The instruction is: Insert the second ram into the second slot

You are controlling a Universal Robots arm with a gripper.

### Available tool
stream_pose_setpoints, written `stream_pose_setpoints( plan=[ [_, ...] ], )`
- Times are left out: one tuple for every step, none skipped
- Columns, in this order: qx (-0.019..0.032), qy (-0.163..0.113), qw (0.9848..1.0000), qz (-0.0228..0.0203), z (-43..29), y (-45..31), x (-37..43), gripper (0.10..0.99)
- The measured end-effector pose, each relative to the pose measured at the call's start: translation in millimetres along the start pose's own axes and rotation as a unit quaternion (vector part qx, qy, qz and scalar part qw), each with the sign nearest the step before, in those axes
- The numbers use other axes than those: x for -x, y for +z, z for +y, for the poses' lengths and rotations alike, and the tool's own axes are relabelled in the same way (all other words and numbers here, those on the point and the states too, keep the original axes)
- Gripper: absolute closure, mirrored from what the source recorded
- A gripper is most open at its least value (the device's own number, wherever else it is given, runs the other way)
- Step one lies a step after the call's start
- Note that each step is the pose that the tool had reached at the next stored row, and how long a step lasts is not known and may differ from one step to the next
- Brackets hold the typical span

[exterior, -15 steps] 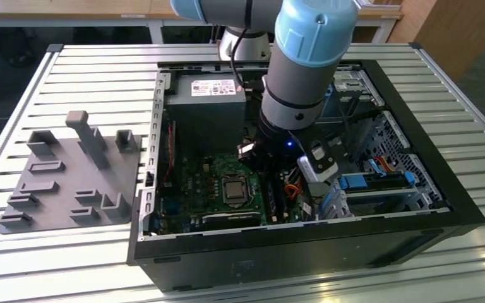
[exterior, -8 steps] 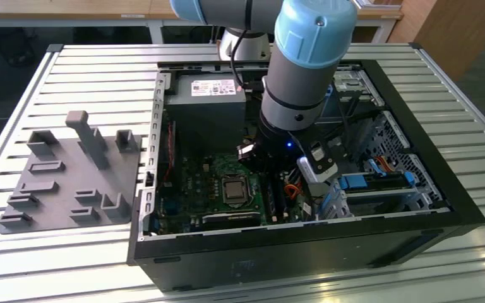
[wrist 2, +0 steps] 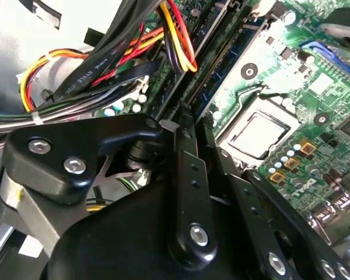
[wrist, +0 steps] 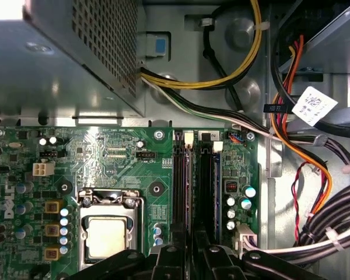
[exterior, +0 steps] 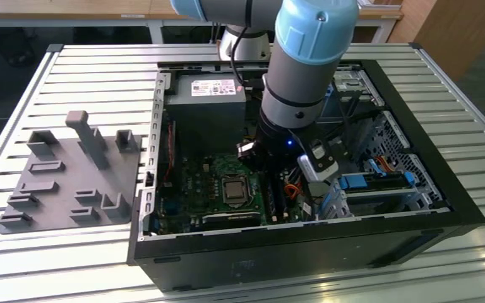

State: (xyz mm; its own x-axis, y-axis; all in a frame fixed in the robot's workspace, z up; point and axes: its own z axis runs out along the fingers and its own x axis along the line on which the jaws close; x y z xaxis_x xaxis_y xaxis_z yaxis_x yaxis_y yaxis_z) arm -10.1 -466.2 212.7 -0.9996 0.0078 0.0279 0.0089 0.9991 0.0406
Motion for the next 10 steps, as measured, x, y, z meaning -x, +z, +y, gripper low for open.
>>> stream_pose_setpoints(
  plan=[
    [0.0,0.0,1.0,0.0001,0.1,-1.7,0.0,0.875],
    [0.0,0.0,1.0,0.0001,0.1,-3.6,-0.1,0.875],
    [0.0,0.0,1.0,0.0001,0.2,-5.8,-0.1,0.875],
    [-0.0001,0.0,1.0,0.0002,0.3,-8.1,-0.2,0.875],
    [-0.0001,0.0,1.0,0.0003,0.4,-10.4,-0.3,0.875],
    [0.0,0.0,1.0,0.0003,0.5,-12.0,-0.3,0.875],
    [-0.0001,0.0,1.0,0.0003,0.5,-12.7,-0.3,0.875],
    [0.0,0.0,1.0,0.0003,0.5,-12.6,-0.3,0.875],
    [0.0001,0.0,1.0,0.0003,0.5,-12.5,-0.3,0.875],
    [0.0001,0.0,1.0,0.0003,0.5,-12.4,-0.2,0.875]
  ],
)
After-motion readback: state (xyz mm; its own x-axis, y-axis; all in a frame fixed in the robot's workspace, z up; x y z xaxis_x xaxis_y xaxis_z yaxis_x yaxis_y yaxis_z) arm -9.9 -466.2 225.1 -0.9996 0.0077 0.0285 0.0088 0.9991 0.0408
